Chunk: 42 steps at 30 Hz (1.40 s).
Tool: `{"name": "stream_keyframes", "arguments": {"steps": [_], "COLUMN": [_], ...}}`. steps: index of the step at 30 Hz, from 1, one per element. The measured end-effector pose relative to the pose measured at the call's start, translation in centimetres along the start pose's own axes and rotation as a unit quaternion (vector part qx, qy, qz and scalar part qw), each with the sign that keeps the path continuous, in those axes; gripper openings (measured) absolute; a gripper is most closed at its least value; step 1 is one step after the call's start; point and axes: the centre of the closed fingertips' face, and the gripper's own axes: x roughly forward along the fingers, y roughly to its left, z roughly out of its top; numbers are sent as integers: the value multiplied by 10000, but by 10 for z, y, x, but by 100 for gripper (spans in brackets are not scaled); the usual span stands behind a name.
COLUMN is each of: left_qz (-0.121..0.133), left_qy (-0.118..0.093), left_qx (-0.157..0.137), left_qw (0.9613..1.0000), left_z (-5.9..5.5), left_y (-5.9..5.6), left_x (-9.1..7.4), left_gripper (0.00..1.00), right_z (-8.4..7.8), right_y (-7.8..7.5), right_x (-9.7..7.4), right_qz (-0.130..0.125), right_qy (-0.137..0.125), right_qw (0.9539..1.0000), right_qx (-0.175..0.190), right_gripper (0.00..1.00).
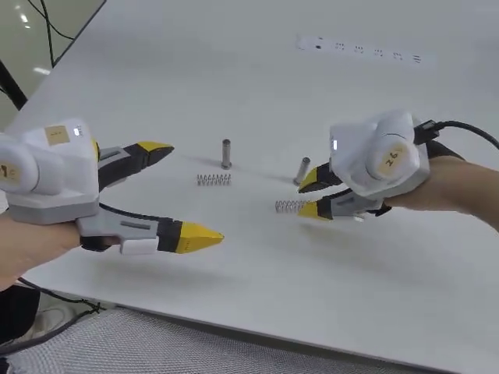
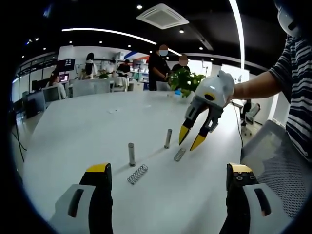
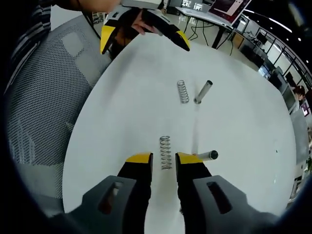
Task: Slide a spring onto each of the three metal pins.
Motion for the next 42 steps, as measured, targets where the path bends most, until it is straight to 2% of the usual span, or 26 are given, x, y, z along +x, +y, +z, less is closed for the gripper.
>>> {"name": "stream_keyframes", "arguments": {"steps": [10, 17, 22, 29, 31, 36, 42], "left_qz": [-5, -1, -3, -23, -54, -156, -279], "left_qy": [16, 14, 24, 52, 60, 91, 108], "left_qx": [-24, -31, -34, -45, -35, 5, 60], "left_qw": [10000, 10000, 10000, 10000, 10000, 9998, 9995], "left_z": [-1, 0, 0, -2, -2, -2, -1], "left_y": [1, 2, 2, 0, -2, -9, -15], "left_x": [-1, -2, -2, -1, 1, 5, 9], "left_gripper": [97, 97, 97, 97, 97, 97, 96], "right_z": [-9, -7, -12, -12, -11, -13, -11], "right_y": [-1, -1, 1, 1, -2, 5, 10], "right_x": [16, 20, 21, 21, 22, 18, 1], "right_qz": [132, 196, 252, 284, 149, 168, 62], "right_qy": [184, 240, 390, 332, 258, 256, 156], "right_qw": [9996, 9995, 9989, 9989, 9991, 9990, 9994], "right_qx": [161, 102, 59, 181, 295, 332, 318], "right_gripper": [19, 16, 15, 13, 13, 13, 13]}}
